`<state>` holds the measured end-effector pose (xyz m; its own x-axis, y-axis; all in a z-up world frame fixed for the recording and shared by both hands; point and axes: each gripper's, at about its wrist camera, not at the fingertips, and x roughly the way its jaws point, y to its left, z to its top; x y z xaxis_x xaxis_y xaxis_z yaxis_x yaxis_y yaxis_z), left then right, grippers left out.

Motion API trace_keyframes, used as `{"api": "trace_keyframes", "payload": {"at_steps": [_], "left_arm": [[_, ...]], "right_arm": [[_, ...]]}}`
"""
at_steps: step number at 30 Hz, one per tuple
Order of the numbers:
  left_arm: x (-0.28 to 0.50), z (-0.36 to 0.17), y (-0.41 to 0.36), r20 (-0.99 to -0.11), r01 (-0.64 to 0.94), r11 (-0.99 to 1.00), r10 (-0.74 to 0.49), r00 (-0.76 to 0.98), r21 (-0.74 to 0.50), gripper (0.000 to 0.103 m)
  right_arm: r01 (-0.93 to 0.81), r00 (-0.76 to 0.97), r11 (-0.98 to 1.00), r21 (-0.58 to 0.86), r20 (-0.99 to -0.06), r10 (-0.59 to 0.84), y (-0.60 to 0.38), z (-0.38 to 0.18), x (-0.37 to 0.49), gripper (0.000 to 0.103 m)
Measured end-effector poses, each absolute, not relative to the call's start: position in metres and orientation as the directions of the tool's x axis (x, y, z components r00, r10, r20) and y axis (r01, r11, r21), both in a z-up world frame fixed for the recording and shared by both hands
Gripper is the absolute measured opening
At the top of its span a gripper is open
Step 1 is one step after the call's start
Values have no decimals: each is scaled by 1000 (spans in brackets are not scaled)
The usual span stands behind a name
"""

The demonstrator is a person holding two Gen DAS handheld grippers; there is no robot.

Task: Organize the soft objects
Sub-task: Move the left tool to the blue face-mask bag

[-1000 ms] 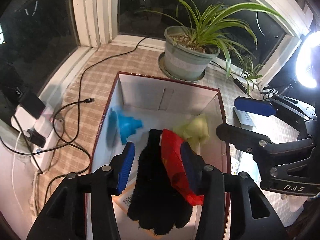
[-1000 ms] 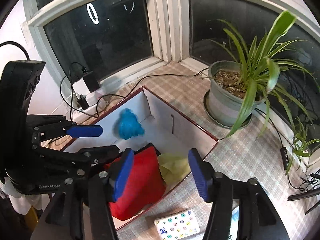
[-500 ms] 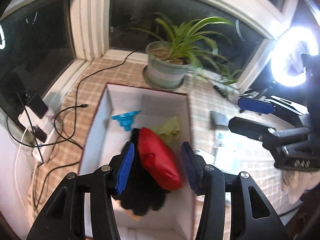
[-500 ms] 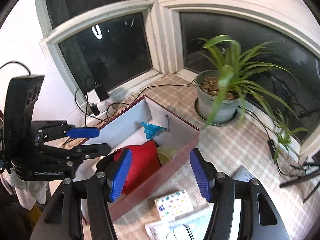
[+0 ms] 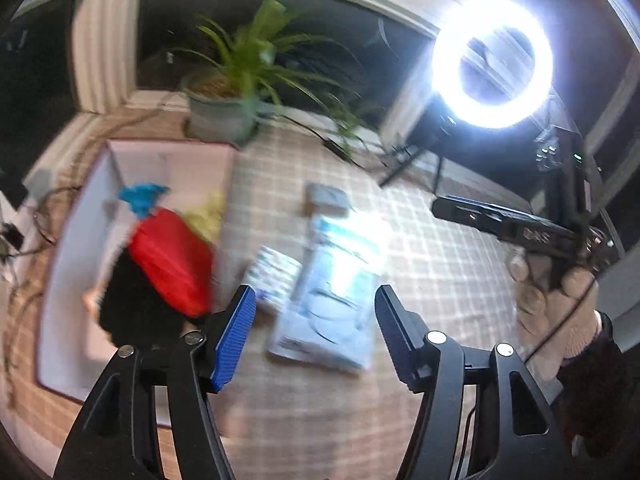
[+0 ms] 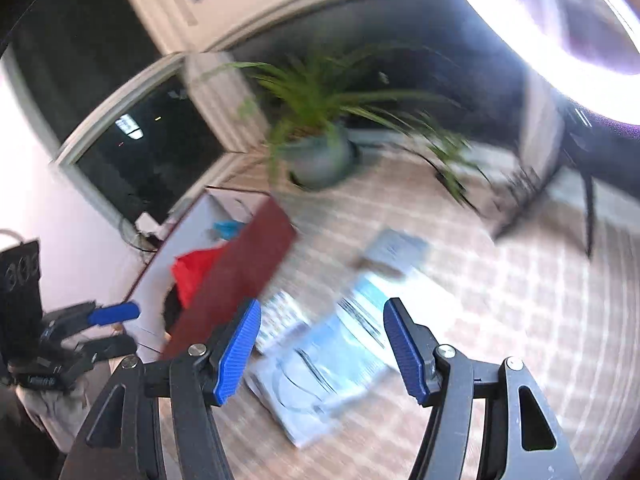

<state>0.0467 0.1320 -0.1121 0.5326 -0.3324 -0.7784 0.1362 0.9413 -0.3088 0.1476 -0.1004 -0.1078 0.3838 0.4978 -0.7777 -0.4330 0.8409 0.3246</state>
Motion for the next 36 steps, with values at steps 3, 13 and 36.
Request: {"api": "trace_keyframes", "payload": {"at_steps": [3, 13, 36], "left_arm": [[42, -130, 106, -795, 158, 942, -335, 506, -296, 65], [57, -206, 76, -874, 61, 947, -314, 369, -315, 69], [108, -265, 90, -940, -89, 965, -218, 261, -248, 78]], "right_arm": [[-366, 364, 860, 355, -796, 483, -127, -129, 145, 60], [-293, 325, 876, 384, -822, 468, -157, -172, 136, 60], [-281, 291, 866, 414, -823, 488, -157, -196, 141, 60]]}}
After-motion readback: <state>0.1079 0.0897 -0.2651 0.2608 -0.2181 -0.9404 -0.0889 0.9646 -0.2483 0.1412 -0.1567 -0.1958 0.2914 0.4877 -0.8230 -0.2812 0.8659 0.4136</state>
